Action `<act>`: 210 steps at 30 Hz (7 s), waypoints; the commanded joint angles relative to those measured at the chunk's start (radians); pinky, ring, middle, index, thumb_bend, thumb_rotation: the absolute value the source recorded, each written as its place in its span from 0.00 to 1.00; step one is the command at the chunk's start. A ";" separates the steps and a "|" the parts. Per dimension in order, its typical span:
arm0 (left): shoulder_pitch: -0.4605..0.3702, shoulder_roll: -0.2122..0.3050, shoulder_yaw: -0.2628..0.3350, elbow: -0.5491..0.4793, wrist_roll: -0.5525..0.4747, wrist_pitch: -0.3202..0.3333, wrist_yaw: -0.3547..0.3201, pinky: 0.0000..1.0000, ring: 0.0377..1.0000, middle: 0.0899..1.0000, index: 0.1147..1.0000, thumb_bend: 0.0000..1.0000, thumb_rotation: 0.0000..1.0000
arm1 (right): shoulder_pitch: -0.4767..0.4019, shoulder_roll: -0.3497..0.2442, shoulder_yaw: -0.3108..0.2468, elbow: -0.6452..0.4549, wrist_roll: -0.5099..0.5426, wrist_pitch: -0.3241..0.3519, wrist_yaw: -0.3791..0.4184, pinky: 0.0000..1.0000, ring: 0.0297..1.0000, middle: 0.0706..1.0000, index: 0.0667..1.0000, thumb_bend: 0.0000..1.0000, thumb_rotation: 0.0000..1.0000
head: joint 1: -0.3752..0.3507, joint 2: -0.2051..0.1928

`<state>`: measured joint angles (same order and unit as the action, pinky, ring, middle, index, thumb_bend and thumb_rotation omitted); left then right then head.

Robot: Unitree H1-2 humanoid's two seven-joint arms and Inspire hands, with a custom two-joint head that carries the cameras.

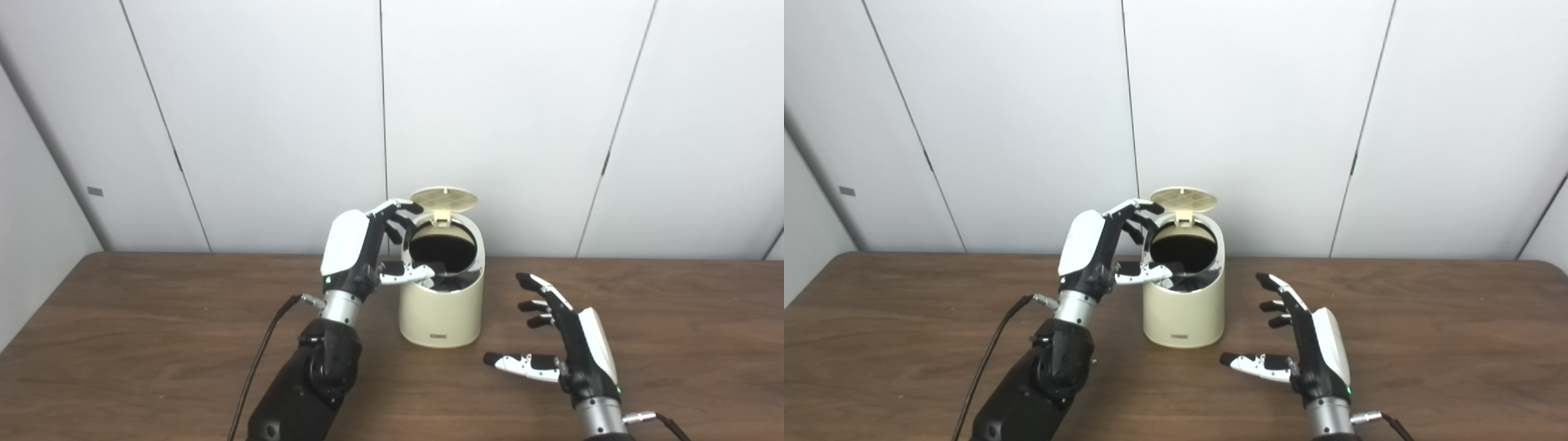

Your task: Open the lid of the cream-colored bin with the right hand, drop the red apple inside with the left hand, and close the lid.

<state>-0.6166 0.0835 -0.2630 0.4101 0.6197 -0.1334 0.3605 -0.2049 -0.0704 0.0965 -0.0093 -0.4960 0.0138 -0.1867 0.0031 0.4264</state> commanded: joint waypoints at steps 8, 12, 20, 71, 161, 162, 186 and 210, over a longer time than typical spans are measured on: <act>0.021 -0.010 0.060 -0.041 -0.103 -0.107 0.004 0.56 0.59 0.58 0.58 0.78 0.09 | -0.041 -0.005 -0.001 -0.029 0.001 -0.019 -0.004 0.58 0.69 0.81 0.79 0.77 0.08 | 0.009 -0.002; 0.043 -0.017 0.098 -0.054 -0.185 -0.154 -0.019 0.58 0.59 0.58 0.58 0.72 0.03 | -0.041 -0.008 -0.001 -0.026 0.003 -0.018 -0.004 0.58 0.69 0.81 0.79 0.77 0.07 | 0.014 -0.003; 0.074 -0.021 0.165 -0.053 -0.306 -0.218 -0.063 0.60 0.62 0.62 0.61 0.67 0.02 | -0.042 -0.020 -0.002 -0.010 0.010 -0.027 -0.004 0.59 0.69 0.81 0.79 0.78 0.03 | 0.023 -0.007; 0.308 0.017 0.327 0.026 -0.710 -0.324 -0.437 0.62 0.70 0.76 0.76 0.70 0.11 | -0.208 -0.201 0.001 -0.038 0.059 -0.137 0.152 0.67 0.78 0.86 0.86 0.67 0.42 | 0.014 -0.044; 0.338 -0.001 0.301 -0.088 -0.653 -0.187 -0.437 0.64 0.71 0.77 0.78 0.70 0.06 | -0.559 -0.343 0.197 -0.067 -0.289 -0.134 0.527 0.89 0.79 0.64 0.66 0.75 0.44 | 0.036 0.011; 0.338 -0.001 0.301 -0.088 -0.648 -0.189 -0.434 0.64 0.71 0.76 0.78 0.70 0.06 | -0.556 -0.343 0.198 -0.069 -0.286 -0.138 0.532 0.89 0.79 0.64 0.66 0.75 0.43 | 0.036 0.011; 0.343 -0.007 0.296 -0.109 -0.638 -0.176 -0.426 0.63 0.71 0.76 0.77 0.70 0.07 | -0.514 -0.314 0.220 -0.067 -0.286 -0.169 0.551 0.85 0.80 0.64 0.66 0.76 0.36 | 0.043 0.028; 0.352 -0.011 0.296 -0.139 -0.641 -0.158 -0.423 0.62 0.70 0.75 0.77 0.70 0.06 | -0.491 -0.314 0.236 -0.090 -0.293 -0.137 0.630 0.89 0.82 0.66 0.69 0.75 0.36 | 0.048 0.050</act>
<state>-0.2706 0.0773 0.0373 0.2804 -0.0282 -0.2846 -0.0730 -0.6675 -0.3827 0.3361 -0.0704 -0.7903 -0.1293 0.4366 0.0506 0.4755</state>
